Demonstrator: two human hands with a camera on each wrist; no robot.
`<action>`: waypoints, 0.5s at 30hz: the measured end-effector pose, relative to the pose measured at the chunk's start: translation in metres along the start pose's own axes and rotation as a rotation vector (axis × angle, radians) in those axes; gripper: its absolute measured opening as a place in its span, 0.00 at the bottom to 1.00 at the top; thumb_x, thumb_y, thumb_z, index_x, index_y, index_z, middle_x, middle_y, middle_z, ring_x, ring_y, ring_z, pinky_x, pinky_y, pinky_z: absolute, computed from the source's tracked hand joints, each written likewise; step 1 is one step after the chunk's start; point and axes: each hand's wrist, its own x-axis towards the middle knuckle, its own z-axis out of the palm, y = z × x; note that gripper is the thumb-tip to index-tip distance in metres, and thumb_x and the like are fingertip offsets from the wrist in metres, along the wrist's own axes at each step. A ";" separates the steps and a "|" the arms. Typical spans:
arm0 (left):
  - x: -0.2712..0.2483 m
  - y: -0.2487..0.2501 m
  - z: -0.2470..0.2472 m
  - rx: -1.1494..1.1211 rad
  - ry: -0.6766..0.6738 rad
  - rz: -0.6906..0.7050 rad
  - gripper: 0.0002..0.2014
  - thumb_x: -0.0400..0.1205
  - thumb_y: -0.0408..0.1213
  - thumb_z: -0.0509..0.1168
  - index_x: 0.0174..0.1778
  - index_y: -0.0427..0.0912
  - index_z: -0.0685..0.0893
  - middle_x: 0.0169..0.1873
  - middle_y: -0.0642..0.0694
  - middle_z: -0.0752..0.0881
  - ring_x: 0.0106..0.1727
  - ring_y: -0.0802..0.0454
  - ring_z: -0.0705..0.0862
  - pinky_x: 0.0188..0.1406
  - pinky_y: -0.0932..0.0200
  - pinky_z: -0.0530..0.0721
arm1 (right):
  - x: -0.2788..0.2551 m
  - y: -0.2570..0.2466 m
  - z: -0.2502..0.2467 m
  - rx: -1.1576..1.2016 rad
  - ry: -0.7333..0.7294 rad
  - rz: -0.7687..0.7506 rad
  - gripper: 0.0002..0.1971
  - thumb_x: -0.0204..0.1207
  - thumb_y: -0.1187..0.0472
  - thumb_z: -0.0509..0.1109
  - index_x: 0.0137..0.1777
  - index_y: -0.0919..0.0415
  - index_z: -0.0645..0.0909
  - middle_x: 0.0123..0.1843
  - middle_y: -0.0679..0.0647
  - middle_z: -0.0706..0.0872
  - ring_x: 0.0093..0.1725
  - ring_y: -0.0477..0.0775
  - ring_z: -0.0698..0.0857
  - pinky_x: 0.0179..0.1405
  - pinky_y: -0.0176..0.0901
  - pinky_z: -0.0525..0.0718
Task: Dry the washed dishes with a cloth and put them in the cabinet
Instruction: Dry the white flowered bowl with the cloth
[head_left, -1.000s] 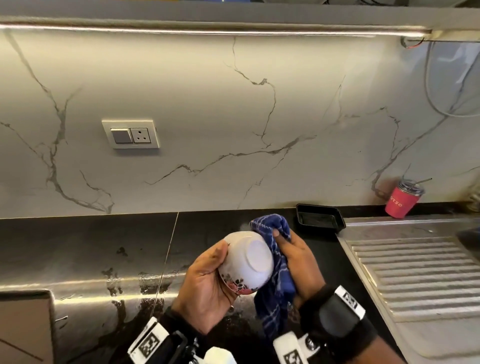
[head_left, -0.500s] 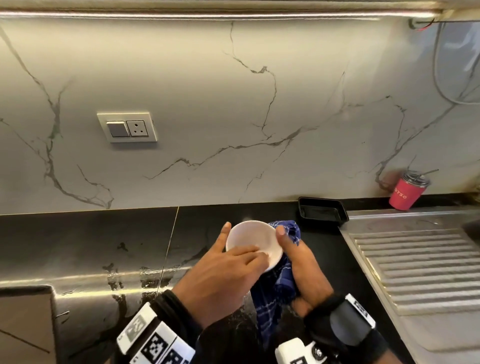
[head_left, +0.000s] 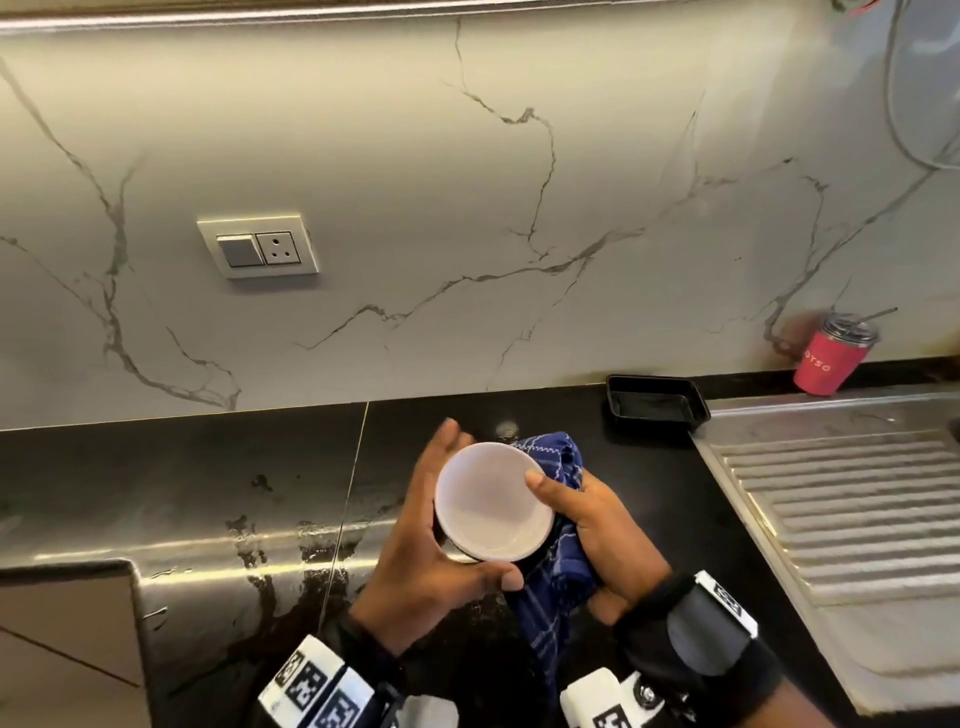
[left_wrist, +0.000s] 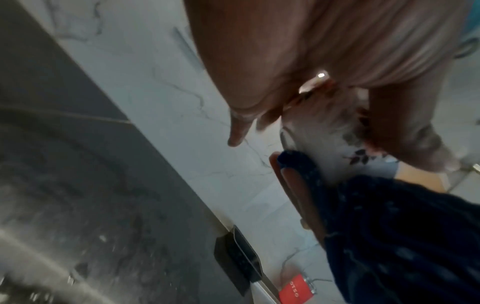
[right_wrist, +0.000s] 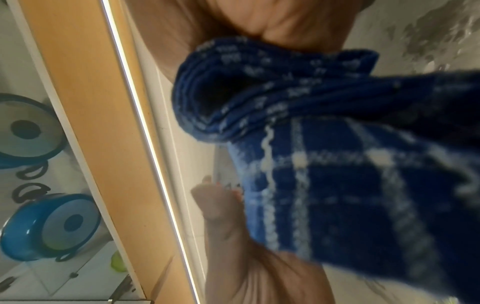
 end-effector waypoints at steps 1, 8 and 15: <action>-0.001 0.002 -0.001 -0.024 0.003 -0.023 0.64 0.58 0.55 0.88 0.87 0.56 0.57 0.80 0.58 0.73 0.80 0.50 0.75 0.77 0.42 0.78 | -0.001 0.000 0.003 0.007 0.001 0.032 0.20 0.82 0.52 0.68 0.70 0.60 0.81 0.62 0.64 0.89 0.61 0.69 0.88 0.65 0.70 0.83; -0.001 0.010 -0.010 -0.294 0.059 -0.125 0.63 0.50 0.54 0.90 0.79 0.51 0.62 0.63 0.59 0.83 0.67 0.51 0.84 0.59 0.57 0.88 | 0.001 0.000 0.001 0.213 0.136 0.138 0.26 0.82 0.47 0.58 0.65 0.66 0.84 0.62 0.72 0.87 0.55 0.70 0.87 0.62 0.71 0.83; -0.004 0.004 -0.013 -0.730 0.181 -0.327 0.56 0.55 0.63 0.87 0.75 0.40 0.76 0.66 0.34 0.85 0.64 0.35 0.86 0.57 0.38 0.90 | 0.012 -0.018 0.009 -0.356 0.022 -0.494 0.10 0.86 0.61 0.63 0.64 0.58 0.75 0.57 0.56 0.87 0.56 0.58 0.88 0.56 0.51 0.88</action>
